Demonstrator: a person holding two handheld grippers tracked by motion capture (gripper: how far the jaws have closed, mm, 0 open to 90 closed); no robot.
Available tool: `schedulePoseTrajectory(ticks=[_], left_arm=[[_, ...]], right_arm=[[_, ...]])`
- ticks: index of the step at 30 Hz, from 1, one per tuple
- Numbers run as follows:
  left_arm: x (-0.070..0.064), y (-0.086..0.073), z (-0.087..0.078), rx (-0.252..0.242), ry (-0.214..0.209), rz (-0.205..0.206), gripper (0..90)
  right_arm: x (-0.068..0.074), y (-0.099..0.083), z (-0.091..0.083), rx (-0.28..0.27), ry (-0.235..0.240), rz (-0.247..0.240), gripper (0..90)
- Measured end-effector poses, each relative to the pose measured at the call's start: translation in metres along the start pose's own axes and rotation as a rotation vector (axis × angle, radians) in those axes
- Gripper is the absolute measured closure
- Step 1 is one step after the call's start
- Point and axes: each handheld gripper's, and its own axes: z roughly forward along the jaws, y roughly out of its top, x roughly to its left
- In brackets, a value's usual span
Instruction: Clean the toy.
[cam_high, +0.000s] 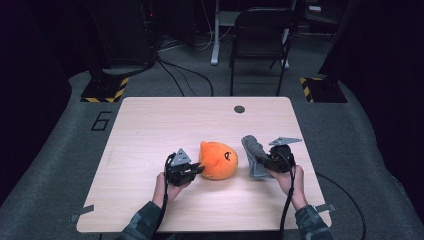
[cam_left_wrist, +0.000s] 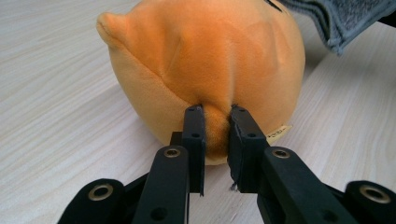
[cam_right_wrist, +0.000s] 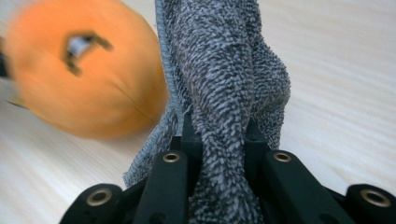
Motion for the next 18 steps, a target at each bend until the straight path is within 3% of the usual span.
schedulePoseTrajectory(ticks=[6, 10, 18], left_arm=[[-0.003, 0.002, 0.0, -0.011, -0.001, -0.001, 78.7], [-0.003, 0.004, 0.0, -0.014, -0.005, 0.006, 78.8], [-0.005, 0.007, 0.0, -0.023, -0.001, 0.021, 78.8]], right_arm=[[0.02, 0.025, -0.007, -0.066, 0.067, -0.026, 76.4], [0.042, 0.039, 0.002, -0.063, 0.12, -0.063, 76.1], [0.083, 0.067, 0.02, -0.072, 0.178, -0.127, 75.2]])
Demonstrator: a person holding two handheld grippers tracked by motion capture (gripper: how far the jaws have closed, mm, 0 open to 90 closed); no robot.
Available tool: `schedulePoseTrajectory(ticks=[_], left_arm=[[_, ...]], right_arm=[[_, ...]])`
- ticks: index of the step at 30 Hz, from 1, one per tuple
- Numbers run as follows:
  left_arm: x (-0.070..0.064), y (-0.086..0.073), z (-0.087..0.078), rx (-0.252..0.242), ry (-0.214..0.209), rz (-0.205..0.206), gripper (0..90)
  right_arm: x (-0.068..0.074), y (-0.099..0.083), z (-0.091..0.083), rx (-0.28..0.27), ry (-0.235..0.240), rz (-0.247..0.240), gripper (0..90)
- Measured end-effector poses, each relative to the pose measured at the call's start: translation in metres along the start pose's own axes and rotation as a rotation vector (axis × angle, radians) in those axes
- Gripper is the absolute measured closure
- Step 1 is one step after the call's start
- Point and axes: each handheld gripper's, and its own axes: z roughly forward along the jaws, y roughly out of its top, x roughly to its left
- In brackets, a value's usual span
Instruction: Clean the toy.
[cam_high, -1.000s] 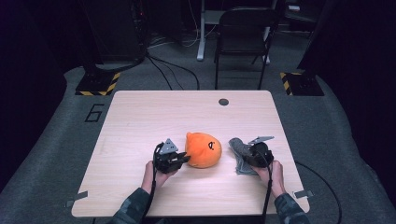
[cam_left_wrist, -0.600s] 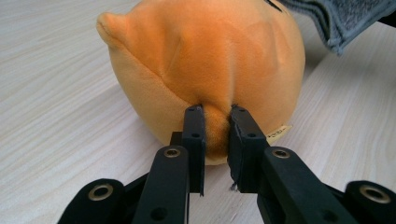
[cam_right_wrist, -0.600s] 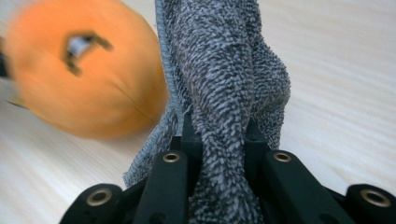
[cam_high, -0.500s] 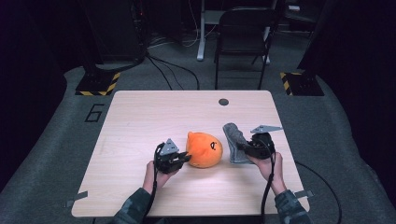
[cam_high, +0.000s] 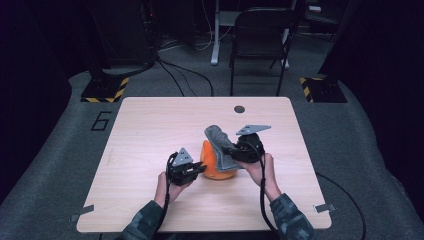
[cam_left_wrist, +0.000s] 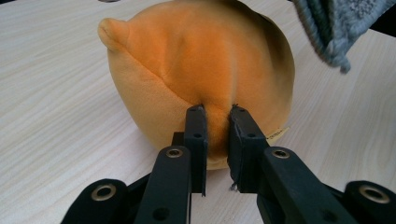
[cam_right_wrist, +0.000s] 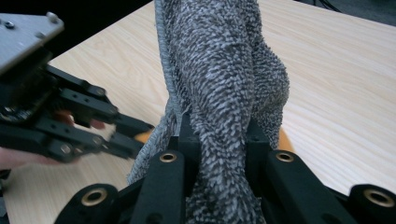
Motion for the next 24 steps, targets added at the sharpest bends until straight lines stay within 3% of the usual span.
schedulePoseTrajectory(ticks=[4, 10, 14, 24], left_arm=[[-0.001, 0.0, 0.0, -0.01, -0.003, -0.004, 79.3], [-0.001, 0.0, 0.0, -0.008, -0.003, -0.006, 79.9], [-0.001, 0.0, 0.001, -0.004, 0.004, -0.005, 80.1], [-0.002, -0.001, 0.002, 0.0, 0.001, -0.01, 80.0]], right_arm=[[0.016, 0.008, 0.018, 0.016, 0.034, -0.023, 75.1], [0.023, 0.003, 0.038, 0.083, -0.011, -0.074, 74.8], [0.021, -0.001, 0.04, 0.091, -0.031, -0.092, 74.8], [0.017, -0.007, 0.032, 0.091, -0.044, -0.081, 74.0]])
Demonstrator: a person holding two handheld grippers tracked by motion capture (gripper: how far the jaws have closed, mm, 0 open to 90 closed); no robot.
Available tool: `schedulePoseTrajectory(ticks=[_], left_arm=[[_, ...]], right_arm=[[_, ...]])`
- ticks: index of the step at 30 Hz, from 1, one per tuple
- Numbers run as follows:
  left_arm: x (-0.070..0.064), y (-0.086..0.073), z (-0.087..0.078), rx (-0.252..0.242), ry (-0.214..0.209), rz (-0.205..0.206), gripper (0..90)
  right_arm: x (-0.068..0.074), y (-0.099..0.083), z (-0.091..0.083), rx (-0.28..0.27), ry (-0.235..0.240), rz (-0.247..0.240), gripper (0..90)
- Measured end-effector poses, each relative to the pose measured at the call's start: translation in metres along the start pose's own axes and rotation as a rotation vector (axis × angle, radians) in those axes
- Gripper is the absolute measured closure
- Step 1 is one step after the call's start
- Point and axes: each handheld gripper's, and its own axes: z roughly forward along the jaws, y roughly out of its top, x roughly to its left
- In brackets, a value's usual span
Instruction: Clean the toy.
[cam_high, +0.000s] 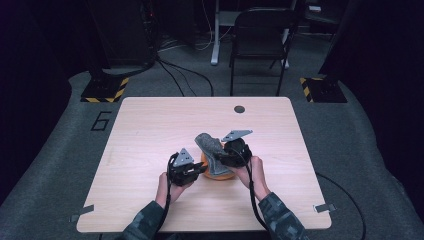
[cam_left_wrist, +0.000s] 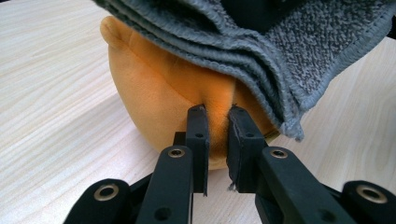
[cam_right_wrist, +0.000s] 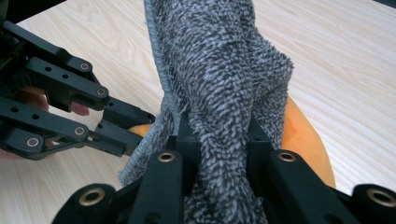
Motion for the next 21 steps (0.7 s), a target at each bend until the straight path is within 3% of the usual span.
schedulePoseTrajectory(ticks=[8, 21], left_arm=[[0.0, 0.0, 0.0, 0.001, 0.0, -0.013, 79.9], [0.002, 0.0, 0.0, 0.004, -0.001, -0.02, 79.8]], right_arm=[[-0.008, -0.005, -0.007, -0.001, -0.019, 0.012, 73.1], [-0.03, -0.02, -0.018, 0.024, -0.055, 0.076, 72.3]])
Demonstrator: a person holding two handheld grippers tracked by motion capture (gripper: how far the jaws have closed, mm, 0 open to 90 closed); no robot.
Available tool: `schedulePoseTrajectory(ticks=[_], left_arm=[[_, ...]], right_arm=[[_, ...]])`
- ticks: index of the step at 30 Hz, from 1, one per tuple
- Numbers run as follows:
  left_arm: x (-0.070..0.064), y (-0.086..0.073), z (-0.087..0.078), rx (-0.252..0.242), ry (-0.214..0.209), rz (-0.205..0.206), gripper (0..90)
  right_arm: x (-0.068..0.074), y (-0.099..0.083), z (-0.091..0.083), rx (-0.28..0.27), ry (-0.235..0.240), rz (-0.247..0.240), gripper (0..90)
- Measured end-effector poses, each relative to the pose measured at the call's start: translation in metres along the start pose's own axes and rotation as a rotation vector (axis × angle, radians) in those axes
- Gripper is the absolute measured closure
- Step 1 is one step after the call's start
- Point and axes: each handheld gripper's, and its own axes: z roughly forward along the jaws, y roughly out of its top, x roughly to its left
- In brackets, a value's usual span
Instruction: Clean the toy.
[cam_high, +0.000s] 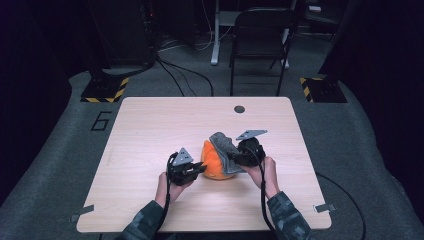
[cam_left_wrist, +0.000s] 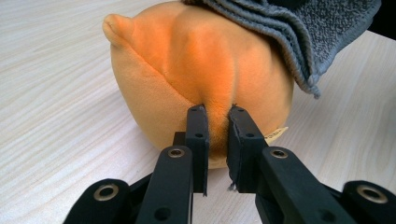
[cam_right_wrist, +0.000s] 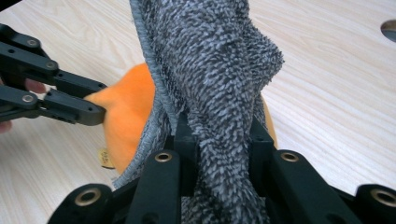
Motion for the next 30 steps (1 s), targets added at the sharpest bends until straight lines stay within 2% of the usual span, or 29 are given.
schedulePoseTrajectory(ticks=[1, 2, 14, 18, 21, 30], left_arm=[[0.0, 0.0, 0.0, -0.001, 0.0, -0.001, 79.8], [0.0, 0.0, 0.0, -0.001, -0.001, -0.001, 79.8], [0.001, 0.0, 0.0, 0.005, -0.007, -0.009, 79.7], [0.001, 0.0, 0.0, 0.006, -0.009, -0.007, 79.7], [0.001, 0.0, 0.0, 0.006, -0.01, -0.01, 79.7], [0.002, -0.001, 0.001, 0.002, -0.005, -0.013, 79.7]], right_arm=[[0.0, -0.001, 0.0, 0.003, -0.003, 0.013, 72.3], [-0.002, -0.001, 0.0, -0.001, -0.004, 0.004, 72.2], [-0.017, -0.01, 0.0, 0.027, -0.04, 0.044, 72.1], [-0.023, -0.013, 0.001, 0.046, -0.049, 0.078, 72.1], [-0.027, -0.015, 0.002, 0.049, -0.058, 0.077, 72.1], [-0.039, -0.023, 0.009, 0.098, -0.082, 0.128, 72.2]])
